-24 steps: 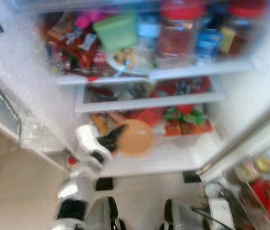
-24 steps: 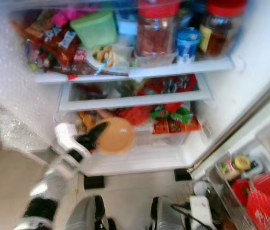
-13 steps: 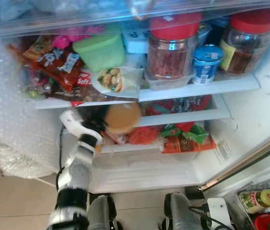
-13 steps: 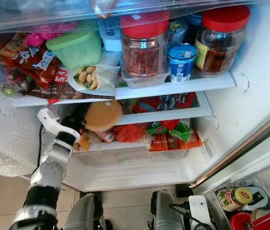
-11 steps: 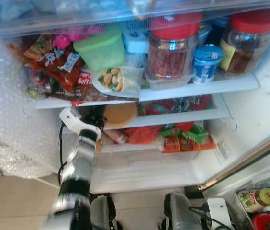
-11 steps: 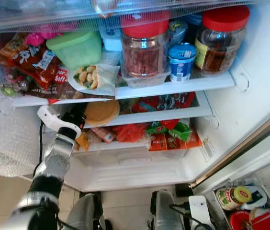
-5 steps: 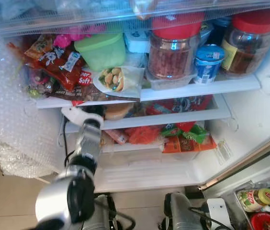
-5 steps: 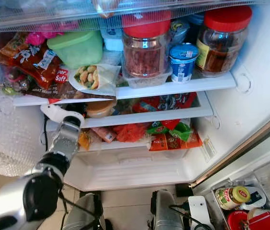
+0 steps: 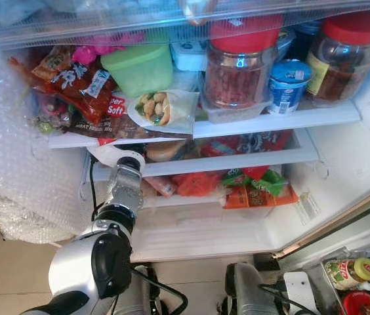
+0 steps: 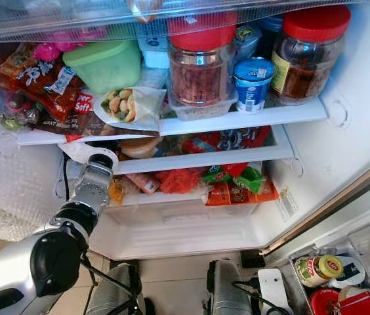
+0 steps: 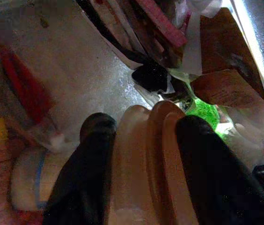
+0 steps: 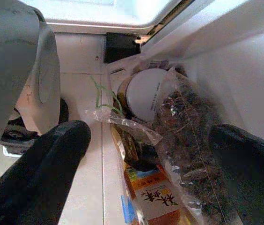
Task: Restocking fridge
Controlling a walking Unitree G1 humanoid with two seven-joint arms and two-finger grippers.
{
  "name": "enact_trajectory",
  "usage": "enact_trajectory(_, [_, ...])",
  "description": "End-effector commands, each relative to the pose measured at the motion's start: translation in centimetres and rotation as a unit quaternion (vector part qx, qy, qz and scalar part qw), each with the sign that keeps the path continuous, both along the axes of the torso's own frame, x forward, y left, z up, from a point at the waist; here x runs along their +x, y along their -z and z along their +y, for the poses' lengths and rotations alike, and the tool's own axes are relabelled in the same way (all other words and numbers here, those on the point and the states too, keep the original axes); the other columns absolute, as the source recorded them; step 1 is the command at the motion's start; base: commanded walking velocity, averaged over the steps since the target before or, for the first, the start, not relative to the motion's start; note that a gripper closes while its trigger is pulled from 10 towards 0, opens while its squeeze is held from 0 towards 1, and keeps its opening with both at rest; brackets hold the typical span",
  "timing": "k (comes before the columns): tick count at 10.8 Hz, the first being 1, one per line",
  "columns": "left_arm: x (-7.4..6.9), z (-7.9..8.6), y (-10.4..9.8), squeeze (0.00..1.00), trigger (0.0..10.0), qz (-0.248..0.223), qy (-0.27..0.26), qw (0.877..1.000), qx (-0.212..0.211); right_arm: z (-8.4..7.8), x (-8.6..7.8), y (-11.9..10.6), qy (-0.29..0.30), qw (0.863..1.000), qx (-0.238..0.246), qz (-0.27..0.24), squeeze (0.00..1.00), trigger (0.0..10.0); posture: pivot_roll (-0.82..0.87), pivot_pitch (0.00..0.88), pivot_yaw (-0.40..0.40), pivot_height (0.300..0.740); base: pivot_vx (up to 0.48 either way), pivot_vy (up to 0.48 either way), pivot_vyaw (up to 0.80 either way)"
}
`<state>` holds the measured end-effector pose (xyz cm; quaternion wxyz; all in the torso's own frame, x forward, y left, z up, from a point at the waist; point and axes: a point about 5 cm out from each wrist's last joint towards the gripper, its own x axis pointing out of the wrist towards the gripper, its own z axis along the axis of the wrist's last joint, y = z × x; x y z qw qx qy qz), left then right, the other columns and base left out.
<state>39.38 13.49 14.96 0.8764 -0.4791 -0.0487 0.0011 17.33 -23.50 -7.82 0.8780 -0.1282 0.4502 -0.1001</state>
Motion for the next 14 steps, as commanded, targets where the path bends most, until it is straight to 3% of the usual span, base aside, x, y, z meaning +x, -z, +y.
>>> enact_trajectory(1, [-0.7,0.2,1.6,1.00,10.0,0.013,-0.003,1.000,-0.011,-0.1,-0.8,0.4,0.011,1.000,0.005,0.010,0.00,10.0,-0.13,0.207,0.085,0.627,0.000,0.000,0.00])
enact_trajectory(5, [-1.5,0.5,2.7,1.00,10.0,0.002,0.002,0.999,-0.042,0.0,-0.7,0.3,0.012,1.000,0.005,0.007,0.00,10.0,-0.12,0.202,0.087,0.627,0.000,0.000,0.00])
enact_trajectory(6, [-1.7,0.2,2.5,1.00,10.0,-0.022,0.027,0.999,-0.039,0.0,-0.7,0.3,0.013,1.000,0.005,0.005,0.00,10.0,-0.13,0.201,0.088,0.627,0.000,0.000,0.00])
enact_trajectory(7, [-2.0,-0.3,2.4,0.00,10.0,-0.039,0.052,0.997,-0.034,0.0,-0.7,0.3,0.013,1.000,0.004,0.004,0.00,10.0,-0.13,0.201,0.088,0.627,0.000,0.000,0.00])
enact_trajectory(12, [-5.8,-0.3,3.4,0.00,10.0,-0.053,0.130,0.990,-0.001,0.0,-0.6,0.3,0.013,1.000,0.001,0.002,0.00,10.0,-0.13,0.196,0.090,0.627,0.000,0.000,0.00])
enact_trajectory(14, [-6.1,-0.6,2.8,0.00,10.0,-0.054,0.146,0.988,-0.003,-0.1,-0.5,0.2,0.011,1.000,0.000,0.001,0.00,10.0,-0.12,0.193,0.086,0.627,0.000,0.000,0.00])
